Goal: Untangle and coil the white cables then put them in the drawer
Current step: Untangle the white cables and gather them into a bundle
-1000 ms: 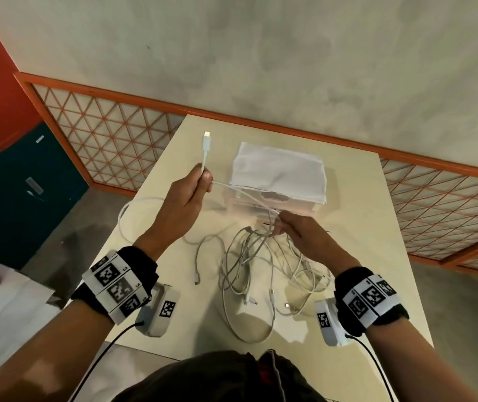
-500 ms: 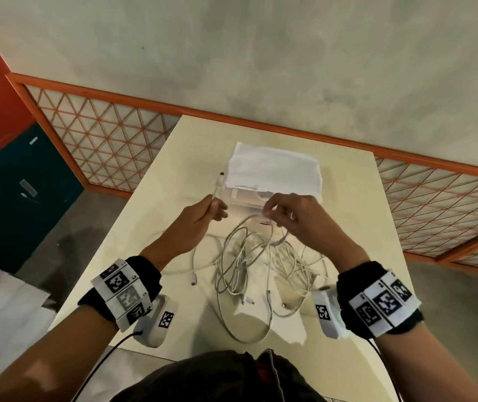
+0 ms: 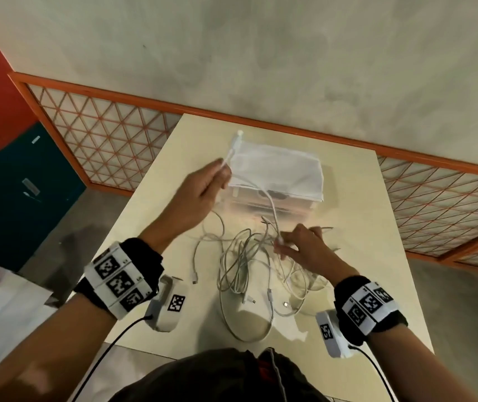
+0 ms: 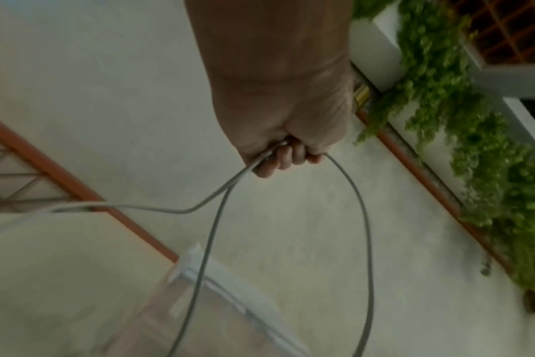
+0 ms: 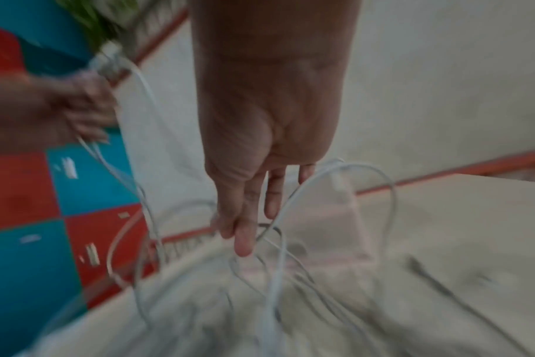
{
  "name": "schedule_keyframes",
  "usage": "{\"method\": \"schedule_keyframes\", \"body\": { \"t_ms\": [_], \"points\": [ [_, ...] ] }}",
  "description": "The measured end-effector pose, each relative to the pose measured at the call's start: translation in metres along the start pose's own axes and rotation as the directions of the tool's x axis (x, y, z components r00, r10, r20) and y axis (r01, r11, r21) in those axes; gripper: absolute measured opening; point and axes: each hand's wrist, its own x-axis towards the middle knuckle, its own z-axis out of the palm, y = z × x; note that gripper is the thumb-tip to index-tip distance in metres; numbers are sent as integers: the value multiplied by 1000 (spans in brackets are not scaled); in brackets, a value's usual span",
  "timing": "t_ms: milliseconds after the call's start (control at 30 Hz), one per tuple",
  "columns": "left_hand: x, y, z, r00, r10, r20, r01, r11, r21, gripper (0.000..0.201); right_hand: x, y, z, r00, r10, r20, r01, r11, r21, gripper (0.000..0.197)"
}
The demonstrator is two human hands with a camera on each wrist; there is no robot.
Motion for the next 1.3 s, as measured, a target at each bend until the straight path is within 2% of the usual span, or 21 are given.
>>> {"method": "schedule_keyframes", "body": {
  "t_ms": [67, 133, 200, 300, 400, 433, 500, 567, 600, 667, 733, 800, 833, 933, 967, 1033, 1100, 1167, 1233, 1300],
  "points": [
    [6, 3, -14, 999, 7, -36, -5, 999, 43, 24, -10, 11, 11, 997, 64, 38, -65, 997, 37, 29],
    [8, -1, -20, 1000, 2, 25, -4, 994, 106, 25, -15, 14, 15, 995, 100, 9, -101, 985, 142, 33],
    [4, -13, -16, 992, -6, 127, -11, 991, 136, 23, -15, 11, 10, 990, 122, -66, -108, 976, 191, 23],
    [-11, -37, -6, 963, -95, 254, 29, 968, 250, 24, -11, 2, 4, 974, 100, -203, -63, 981, 182, 13],
    [-27, -48, -1, 931, -209, 300, 92, 928, 362, 27, -15, -15, 5, 959, 10, -284, 42, 983, 177, 16],
    [-31, -49, -1, 918, -231, 323, 92, 915, 393, 26, -17, -20, 7, 969, -32, -243, 82, 978, 195, 18],
    [-41, -51, -1, 879, -290, 379, 93, 883, 461, 28, -24, -28, 16, 994, -107, -10, 107, 966, 234, 20],
    [-49, -53, -2, 830, -361, 425, 98, 845, 526, 28, -28, -28, 33, 963, -62, 263, 8, 979, 202, 20],
    [-52, -54, -3, 805, -391, 447, 101, 832, 546, 27, -28, -26, 43, 944, 8, 331, -61, 987, 150, 23],
    [-59, -54, -4, 762, -433, 481, 117, 823, 556, 26, -29, -22, 65, 919, 166, 359, -185, 983, 18, 34],
    [-64, -50, -2, 741, -456, 492, 141, 823, 550, 26, -32, -23, 80, 906, 261, 334, -259, 964, -53, 44],
    [-66, -47, 0, 745, -456, 486, 153, 827, 541, 25, -34, -27, 88, 890, 321, 323, -314, 947, -75, 47],
    [-66, -45, 1, 748, -452, 486, 154, 830, 536, 25, -36, -29, 89, 882, 342, 323, -330, 939, -93, 43],
    [-69, -43, 1, 749, -450, 486, 149, 829, 539, 26, -41, -30, 89, 890, 352, 290, -339, 936, -97, 9],
    [-70, -43, 1, 749, -450, 486, 148, 829, 539, 27, -42, -30, 87, 897, 343, 278, -341, 938, -58, 8],
    [-70, -41, 2, 758, -447, 475, 158, 833, 530, 30, -40, -29, 78, 927, 282, 247, -302, 952, 47, 22],
    [-70, -37, 1, 781, -441, 443, 172, 834, 525, 33, -39, -37, 53, 944, 198, 264, -237, 964, 124, 16],
    [-68, -37, 1, 793, -444, 417, 184, 827, 532, 33, -38, -44, 20, 924, 101, 369, -182, 964, 193, 10],
    [-65, -38, 1, 795, -444, 414, 198, 835, 514, 32, -37, -54, -15, 913, 28, 406, -178, 925, 336, 11],
    [-62, -37, 2, 799, -425, 425, 265, 884, 385, 28, -34, -64, -43, 950, 7, 313, -176, 838, 517, 16]
  ]
}}
